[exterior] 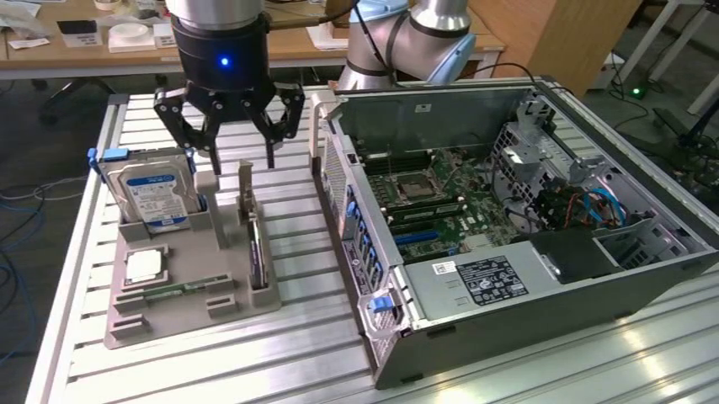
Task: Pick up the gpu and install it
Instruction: 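Pick up the gpu and move the gpu toward the slot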
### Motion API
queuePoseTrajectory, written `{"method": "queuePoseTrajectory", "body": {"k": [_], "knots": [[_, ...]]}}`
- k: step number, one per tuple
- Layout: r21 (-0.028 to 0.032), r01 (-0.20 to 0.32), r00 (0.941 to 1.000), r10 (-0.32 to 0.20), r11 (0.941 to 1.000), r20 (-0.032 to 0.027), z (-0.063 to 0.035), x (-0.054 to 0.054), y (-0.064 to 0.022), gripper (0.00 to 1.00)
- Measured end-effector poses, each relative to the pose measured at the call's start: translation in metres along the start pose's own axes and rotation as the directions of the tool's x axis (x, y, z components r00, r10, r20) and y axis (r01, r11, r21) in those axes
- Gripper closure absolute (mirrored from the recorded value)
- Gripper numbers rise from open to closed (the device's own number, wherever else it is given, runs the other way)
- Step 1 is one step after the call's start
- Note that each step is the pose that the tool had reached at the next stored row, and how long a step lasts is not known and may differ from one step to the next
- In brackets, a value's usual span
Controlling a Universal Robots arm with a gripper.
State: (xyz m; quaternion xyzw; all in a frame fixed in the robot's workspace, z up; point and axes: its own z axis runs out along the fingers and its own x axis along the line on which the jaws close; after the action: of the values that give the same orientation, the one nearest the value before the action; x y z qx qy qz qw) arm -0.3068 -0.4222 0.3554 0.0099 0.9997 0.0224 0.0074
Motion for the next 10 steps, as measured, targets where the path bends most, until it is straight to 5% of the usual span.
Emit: {"method": "queuePoseTrajectory", "body": {"k": [10], "knots": [[-0.0002, 0.015, 0.9998, -0.015, 0.9999, -0.0084, 0.0144, 0.000, -0.0018, 0.35]]}}
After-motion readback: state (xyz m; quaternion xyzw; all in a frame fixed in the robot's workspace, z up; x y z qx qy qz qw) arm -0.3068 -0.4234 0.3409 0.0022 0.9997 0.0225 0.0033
